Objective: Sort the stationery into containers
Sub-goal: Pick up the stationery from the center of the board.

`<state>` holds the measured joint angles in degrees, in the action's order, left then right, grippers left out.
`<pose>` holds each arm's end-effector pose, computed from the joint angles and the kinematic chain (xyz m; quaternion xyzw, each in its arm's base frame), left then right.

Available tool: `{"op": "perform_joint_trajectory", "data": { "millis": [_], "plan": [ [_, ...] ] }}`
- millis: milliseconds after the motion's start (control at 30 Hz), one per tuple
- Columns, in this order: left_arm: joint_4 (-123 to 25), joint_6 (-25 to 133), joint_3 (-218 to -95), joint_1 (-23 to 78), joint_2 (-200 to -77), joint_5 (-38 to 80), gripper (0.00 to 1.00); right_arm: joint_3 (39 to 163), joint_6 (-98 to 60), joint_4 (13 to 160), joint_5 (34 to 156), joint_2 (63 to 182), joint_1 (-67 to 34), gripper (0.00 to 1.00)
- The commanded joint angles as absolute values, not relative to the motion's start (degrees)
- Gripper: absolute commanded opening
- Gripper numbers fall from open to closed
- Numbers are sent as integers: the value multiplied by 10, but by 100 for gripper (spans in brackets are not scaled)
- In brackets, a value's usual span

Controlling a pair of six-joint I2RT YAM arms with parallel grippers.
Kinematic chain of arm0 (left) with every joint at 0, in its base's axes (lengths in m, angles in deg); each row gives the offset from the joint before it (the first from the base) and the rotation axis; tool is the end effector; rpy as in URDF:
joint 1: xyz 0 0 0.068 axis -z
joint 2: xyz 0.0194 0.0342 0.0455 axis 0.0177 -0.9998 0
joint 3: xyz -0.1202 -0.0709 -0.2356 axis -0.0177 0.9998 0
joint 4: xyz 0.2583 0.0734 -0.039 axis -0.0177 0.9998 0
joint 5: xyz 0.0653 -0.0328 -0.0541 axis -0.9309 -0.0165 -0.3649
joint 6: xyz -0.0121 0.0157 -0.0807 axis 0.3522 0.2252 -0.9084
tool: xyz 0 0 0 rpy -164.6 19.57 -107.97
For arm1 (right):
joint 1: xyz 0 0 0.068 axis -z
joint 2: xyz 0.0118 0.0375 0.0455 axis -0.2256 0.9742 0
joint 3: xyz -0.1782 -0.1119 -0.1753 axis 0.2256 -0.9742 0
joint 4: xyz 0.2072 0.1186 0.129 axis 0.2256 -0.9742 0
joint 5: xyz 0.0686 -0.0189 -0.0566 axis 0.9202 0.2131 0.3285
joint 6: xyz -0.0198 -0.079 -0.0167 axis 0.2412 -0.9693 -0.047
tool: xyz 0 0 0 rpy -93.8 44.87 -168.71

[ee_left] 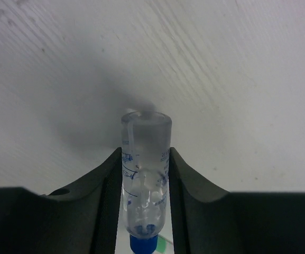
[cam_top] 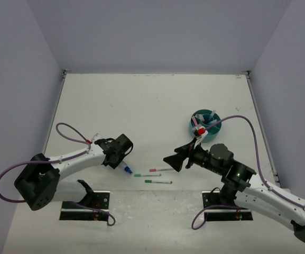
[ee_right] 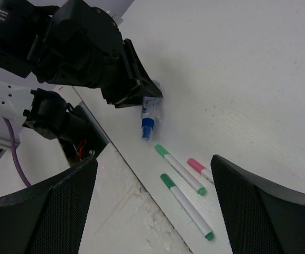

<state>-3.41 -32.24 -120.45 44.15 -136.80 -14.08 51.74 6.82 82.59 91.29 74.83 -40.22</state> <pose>0.1725 -0.1169 0.1206 -0.4635 0.8526 0.0086 0.2413 0.1174 0.1659 0.2598 -0.1614 0.7562 0.4517 0.4450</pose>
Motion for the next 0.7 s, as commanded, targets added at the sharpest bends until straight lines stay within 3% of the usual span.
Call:
{"op": "perform_joint_trajectory", "data": {
  "millis": [0,67,333,533,667],
  "plan": [
    [-36,-410,-1270,478,-1309,-94,0,470,150,1021,935,785,-408,79],
    [-35,-446,-1302,503,-1301,-101,0,452,170,1067,912,803,-418,70],
    [-21,-554,-1414,574,-1345,-98,0,485,180,1083,642,879,-550,69],
    [-49,-566,-1436,579,-1373,-88,0,507,237,1012,545,906,-571,61],
    [-48,-563,-1444,579,-1377,-98,0,501,245,1011,543,904,-573,49]
  ]
}}
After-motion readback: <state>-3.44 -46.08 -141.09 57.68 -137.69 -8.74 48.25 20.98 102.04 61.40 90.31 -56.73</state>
